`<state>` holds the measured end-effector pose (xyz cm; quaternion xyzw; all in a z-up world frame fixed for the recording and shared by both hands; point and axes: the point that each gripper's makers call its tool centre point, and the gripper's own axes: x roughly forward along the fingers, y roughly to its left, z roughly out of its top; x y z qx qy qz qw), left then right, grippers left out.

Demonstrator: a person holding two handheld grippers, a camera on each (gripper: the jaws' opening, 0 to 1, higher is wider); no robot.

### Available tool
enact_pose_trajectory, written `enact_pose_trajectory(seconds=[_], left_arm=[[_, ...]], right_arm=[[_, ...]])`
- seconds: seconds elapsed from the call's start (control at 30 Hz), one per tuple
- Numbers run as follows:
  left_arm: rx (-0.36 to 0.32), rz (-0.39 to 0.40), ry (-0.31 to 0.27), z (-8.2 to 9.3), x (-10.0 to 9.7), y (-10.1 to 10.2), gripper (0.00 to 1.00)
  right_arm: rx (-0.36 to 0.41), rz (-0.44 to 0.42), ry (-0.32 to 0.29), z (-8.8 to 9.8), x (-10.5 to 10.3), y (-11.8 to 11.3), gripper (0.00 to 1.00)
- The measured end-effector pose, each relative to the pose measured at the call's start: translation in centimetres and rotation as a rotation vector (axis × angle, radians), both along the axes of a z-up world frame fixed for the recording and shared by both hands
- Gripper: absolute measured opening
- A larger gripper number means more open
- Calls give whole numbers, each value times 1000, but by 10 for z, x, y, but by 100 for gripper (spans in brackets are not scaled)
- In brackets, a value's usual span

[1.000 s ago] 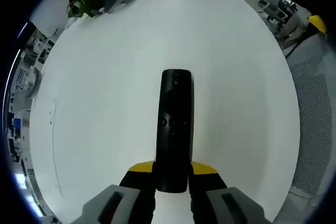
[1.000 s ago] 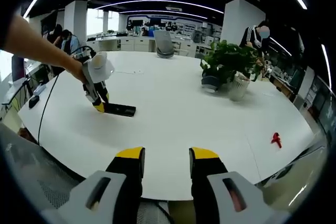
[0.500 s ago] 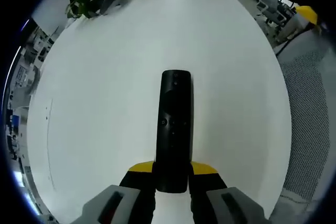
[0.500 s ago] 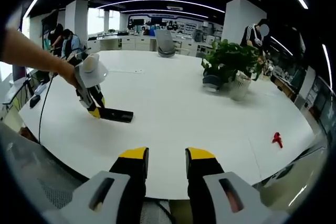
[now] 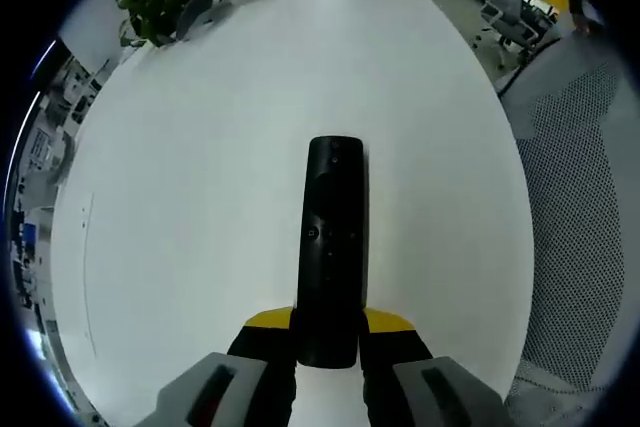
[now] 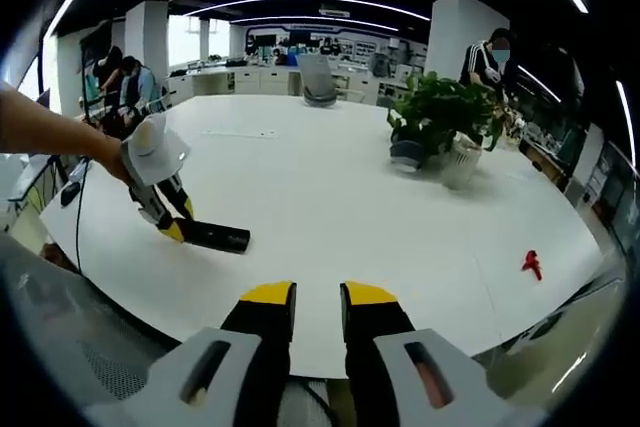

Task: Press the specified remote control buttons in sequence, fully releasing each button before pressing the next.

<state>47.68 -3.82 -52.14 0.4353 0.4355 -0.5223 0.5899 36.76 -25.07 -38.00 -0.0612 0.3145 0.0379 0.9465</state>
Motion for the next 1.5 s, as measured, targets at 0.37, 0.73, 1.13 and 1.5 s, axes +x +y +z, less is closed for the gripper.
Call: enact_pose_trajectory(seconds=[0.37,0.73,1.13,1.5], left_arm=[[-27,6,-2,0,-20,1,23],[-74,43,20,0,-44,1,23],[-128,40,18,1,-78,-1,23],[-170,66,15,1,-94,-4,24]], right_arm=[[248,-17,-6,26,20,1,3],[341,16,-96,81,67,8,0],[437,101,-38,74,89,56,0],[543,91,68,29,93,76,0]])
